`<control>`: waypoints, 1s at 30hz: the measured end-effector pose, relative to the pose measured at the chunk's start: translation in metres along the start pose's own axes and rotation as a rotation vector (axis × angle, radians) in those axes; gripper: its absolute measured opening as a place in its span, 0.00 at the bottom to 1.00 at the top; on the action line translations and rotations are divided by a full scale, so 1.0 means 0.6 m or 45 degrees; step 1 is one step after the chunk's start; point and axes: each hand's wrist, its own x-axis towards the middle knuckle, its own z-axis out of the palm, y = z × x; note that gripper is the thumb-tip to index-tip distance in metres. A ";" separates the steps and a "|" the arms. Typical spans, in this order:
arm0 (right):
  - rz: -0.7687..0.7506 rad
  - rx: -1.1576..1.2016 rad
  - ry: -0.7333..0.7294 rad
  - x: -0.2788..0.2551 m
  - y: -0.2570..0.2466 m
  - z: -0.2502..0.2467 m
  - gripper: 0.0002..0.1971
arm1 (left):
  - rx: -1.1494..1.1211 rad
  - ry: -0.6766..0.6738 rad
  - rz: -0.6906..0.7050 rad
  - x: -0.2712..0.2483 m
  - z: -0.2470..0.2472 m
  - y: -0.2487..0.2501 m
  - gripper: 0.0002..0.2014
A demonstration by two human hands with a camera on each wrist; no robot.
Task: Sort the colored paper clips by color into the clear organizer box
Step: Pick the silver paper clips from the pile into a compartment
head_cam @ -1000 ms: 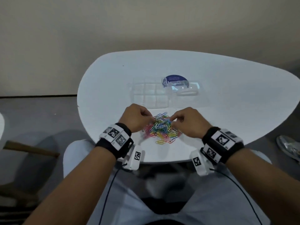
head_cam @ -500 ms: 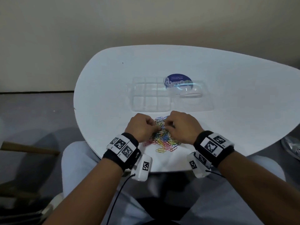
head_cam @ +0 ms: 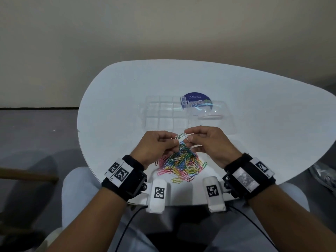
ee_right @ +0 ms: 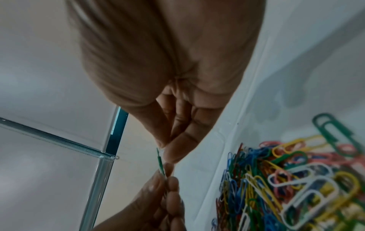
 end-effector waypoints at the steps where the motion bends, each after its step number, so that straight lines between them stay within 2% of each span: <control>1: 0.002 0.016 -0.013 -0.001 0.000 0.001 0.09 | 0.008 0.000 0.013 0.000 0.001 -0.002 0.07; 7: -0.028 0.036 -0.058 0.001 0.004 0.011 0.11 | 0.076 0.055 0.077 -0.001 0.002 -0.006 0.05; 13: -0.095 0.079 -0.020 0.002 -0.002 0.015 0.12 | 0.096 0.191 0.104 0.005 -0.002 -0.008 0.05; 17: -0.070 -0.191 -0.049 0.010 -0.002 0.021 0.16 | 0.204 0.133 0.154 0.005 0.004 -0.008 0.06; 19: -0.056 -0.312 -0.026 0.012 -0.002 0.022 0.13 | 0.197 0.115 0.164 0.005 0.006 -0.009 0.06; 22: -0.086 -0.279 0.018 0.008 -0.006 0.020 0.06 | 0.044 0.135 0.124 0.006 0.004 -0.010 0.08; 25: -0.165 -0.244 0.041 0.003 -0.014 0.023 0.02 | -0.316 0.110 0.000 0.007 0.009 -0.005 0.10; 28: -0.247 -0.234 0.007 -0.004 -0.027 0.037 0.04 | -0.738 0.077 -0.196 0.008 0.022 0.002 0.10; 30: -0.296 -0.238 0.000 -0.005 -0.033 0.047 0.06 | -0.854 -0.017 -0.299 0.006 0.032 0.005 0.13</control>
